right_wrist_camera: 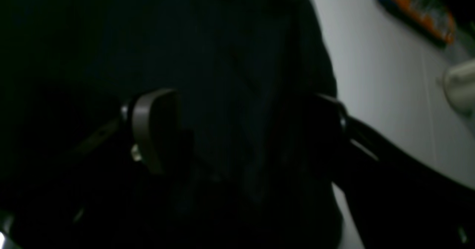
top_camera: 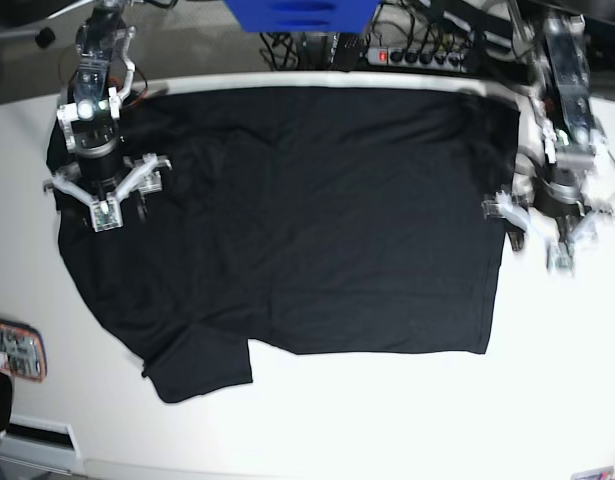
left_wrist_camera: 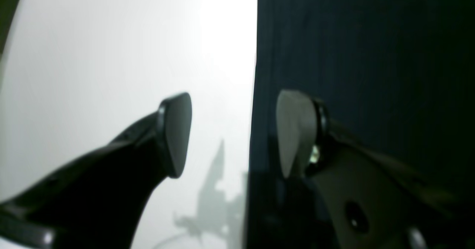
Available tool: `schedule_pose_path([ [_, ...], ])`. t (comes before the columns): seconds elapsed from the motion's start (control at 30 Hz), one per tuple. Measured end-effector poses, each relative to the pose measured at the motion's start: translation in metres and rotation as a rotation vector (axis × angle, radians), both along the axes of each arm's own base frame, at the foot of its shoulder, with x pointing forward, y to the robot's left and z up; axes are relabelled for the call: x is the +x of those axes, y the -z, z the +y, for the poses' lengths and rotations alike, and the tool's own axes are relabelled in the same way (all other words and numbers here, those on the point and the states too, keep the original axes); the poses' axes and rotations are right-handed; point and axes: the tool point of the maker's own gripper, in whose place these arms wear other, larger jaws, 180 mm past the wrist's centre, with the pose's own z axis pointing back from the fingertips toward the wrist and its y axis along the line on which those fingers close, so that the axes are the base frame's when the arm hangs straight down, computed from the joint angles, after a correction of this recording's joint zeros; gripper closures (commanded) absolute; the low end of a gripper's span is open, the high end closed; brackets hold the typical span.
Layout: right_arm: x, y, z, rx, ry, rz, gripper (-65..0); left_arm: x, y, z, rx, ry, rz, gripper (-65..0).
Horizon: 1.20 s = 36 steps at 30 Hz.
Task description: Fold the T-shirt properly
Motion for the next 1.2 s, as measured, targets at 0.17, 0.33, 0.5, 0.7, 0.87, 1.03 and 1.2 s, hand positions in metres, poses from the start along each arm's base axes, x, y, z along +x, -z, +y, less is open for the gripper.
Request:
schedule_pose_path([
  [0.17,0.015,-0.003,0.040,0.042,-0.103,-0.019,-49.0,0.046,-0.035,-0.015,0.042,0.067,0.008,-35.7],
  [0.33,0.025,-0.006,0.083,0.076,-0.214,-0.037,-49.0,0.097,-0.025,-0.011,0.025,0.084,0.076,-35.7],
  [0.5,0.016,-0.001,0.113,0.102,-0.287,-0.011,-49.0,0.119,0.004,-0.001,-0.014,0.055,0.188,-35.7],
  [0.7,0.011,-0.001,0.145,0.132,-0.373,-0.009,-48.9,0.154,0.023,0.010,-0.146,0.113,0.234,-35.7],
  [0.87,0.002,0.000,0.174,0.160,-0.449,0.001,-48.9,0.155,0.041,0.031,-0.208,0.075,0.308,-35.7],
  [1.03,-0.009,0.005,0.190,0.176,-0.491,0.028,-48.9,0.163,0.062,-0.011,-0.186,0.209,0.284,-35.7],
  [1.2,-0.017,0.006,0.203,0.191,-0.527,0.035,-48.9,0.150,0.103,0.012,-0.225,0.124,0.335,-35.7],
])
